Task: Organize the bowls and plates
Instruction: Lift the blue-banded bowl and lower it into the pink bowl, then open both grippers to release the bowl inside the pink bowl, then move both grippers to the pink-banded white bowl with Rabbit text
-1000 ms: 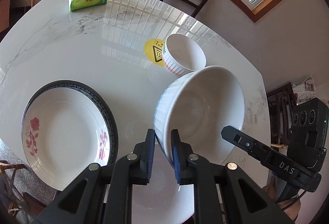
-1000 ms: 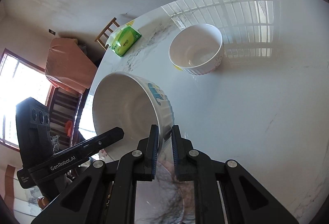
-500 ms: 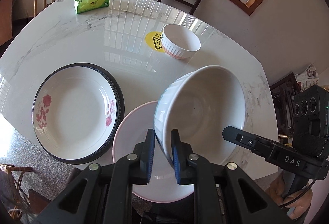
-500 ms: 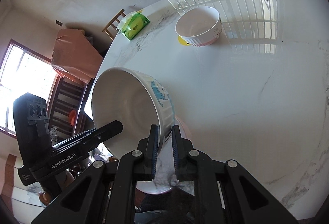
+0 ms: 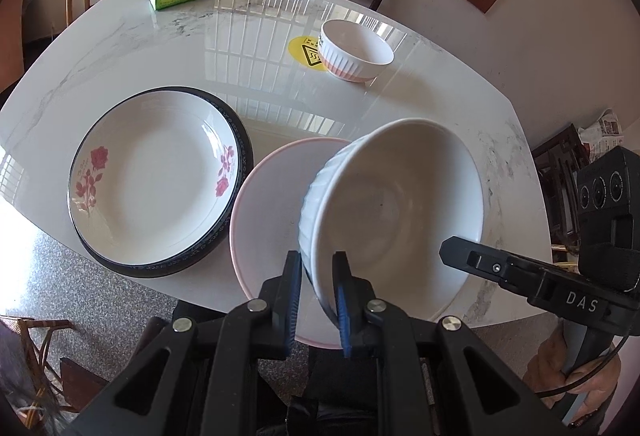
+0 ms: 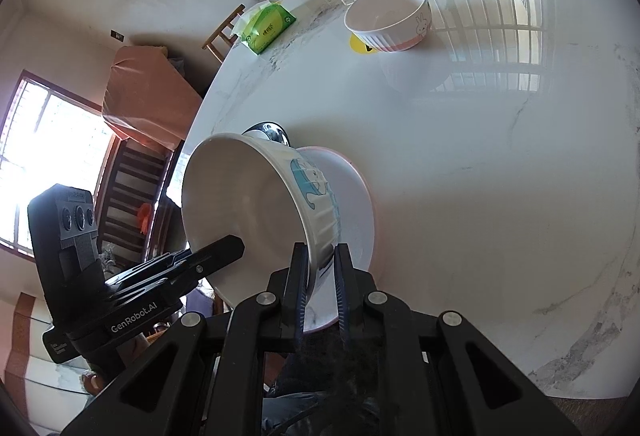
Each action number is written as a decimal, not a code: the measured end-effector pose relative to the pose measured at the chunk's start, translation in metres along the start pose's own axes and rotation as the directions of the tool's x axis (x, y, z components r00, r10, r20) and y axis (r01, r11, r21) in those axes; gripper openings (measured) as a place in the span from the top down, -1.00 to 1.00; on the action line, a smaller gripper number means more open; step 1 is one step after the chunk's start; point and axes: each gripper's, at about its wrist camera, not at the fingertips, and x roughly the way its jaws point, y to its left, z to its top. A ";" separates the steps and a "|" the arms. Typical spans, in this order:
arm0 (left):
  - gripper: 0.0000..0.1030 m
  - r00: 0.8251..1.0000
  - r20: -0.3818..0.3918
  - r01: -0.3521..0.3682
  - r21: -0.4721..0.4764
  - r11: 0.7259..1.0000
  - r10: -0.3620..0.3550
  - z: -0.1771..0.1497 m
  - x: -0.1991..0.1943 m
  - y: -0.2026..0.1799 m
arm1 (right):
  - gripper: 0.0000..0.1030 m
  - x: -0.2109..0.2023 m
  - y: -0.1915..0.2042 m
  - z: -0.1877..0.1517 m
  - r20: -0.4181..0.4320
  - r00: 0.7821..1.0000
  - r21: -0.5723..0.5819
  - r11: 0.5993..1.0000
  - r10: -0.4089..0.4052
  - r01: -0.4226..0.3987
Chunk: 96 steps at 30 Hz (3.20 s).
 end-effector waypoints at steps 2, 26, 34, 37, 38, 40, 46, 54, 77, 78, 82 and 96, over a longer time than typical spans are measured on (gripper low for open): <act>0.69 1.000 -0.005 -0.001 0.001 1.000 0.001 -0.003 0.001 0.001 | 0.73 0.001 0.000 -0.003 -0.003 1.000 0.002 1.000 -0.001 0.001; 0.69 0.997 -0.073 -0.011 0.000 1.000 0.011 -0.013 0.015 0.005 | 0.71 0.011 0.000 -0.011 -0.025 1.000 0.007 1.000 -0.009 0.009; 0.68 0.997 -0.082 -0.012 0.000 1.000 0.012 -0.012 0.018 0.006 | 0.70 0.013 -0.002 -0.011 -0.029 1.000 0.015 1.000 -0.008 0.009; 0.67 0.997 -0.081 -0.012 0.003 1.000 0.013 -0.012 0.019 0.005 | 0.70 0.013 -0.002 -0.012 -0.029 1.000 0.016 1.000 -0.009 0.009; 0.66 0.997 -0.082 -0.012 0.004 1.000 0.012 -0.012 0.018 0.004 | 0.70 0.013 -0.002 -0.012 -0.029 1.000 0.016 1.000 -0.009 0.009; 0.65 0.997 -0.080 -0.012 0.002 1.000 0.012 -0.012 0.018 0.005 | 0.70 0.014 -0.003 -0.012 -0.029 1.000 0.017 1.000 -0.008 0.008; 0.63 0.996 -0.083 -0.012 0.003 1.000 0.012 -0.011 0.019 0.006 | 0.70 0.017 -0.006 -0.012 -0.035 0.999 0.029 1.000 -0.006 0.007; 0.42 0.997 -0.081 -0.003 0.027 1.000 0.005 -0.010 0.022 0.004 | 0.69 0.019 -0.010 -0.011 -0.029 1.000 0.033 0.999 -0.004 0.005; 0.29 0.996 0.087 -0.041 0.101 0.994 0.032 0.019 0.000 0.003 | 0.65 -0.009 -0.012 -0.001 0.103 0.994 -0.011 1.000 0.021 -0.020; 0.29 0.996 0.082 -0.030 0.097 0.995 0.022 0.022 0.001 0.004 | 0.64 -0.010 -0.015 0.000 0.109 0.994 -0.007 1.000 0.015 -0.015; 0.29 0.998 0.060 0.004 0.079 0.997 -0.009 0.033 0.007 0.004 | 0.50 -0.011 -0.032 0.005 0.141 0.990 0.008 1.000 -0.014 0.013; -0.17 0.997 0.078 0.004 0.081 0.997 -0.011 0.103 0.027 -0.008 | 0.17 -0.001 -0.083 0.046 0.236 0.961 0.021 0.990 -0.142 0.141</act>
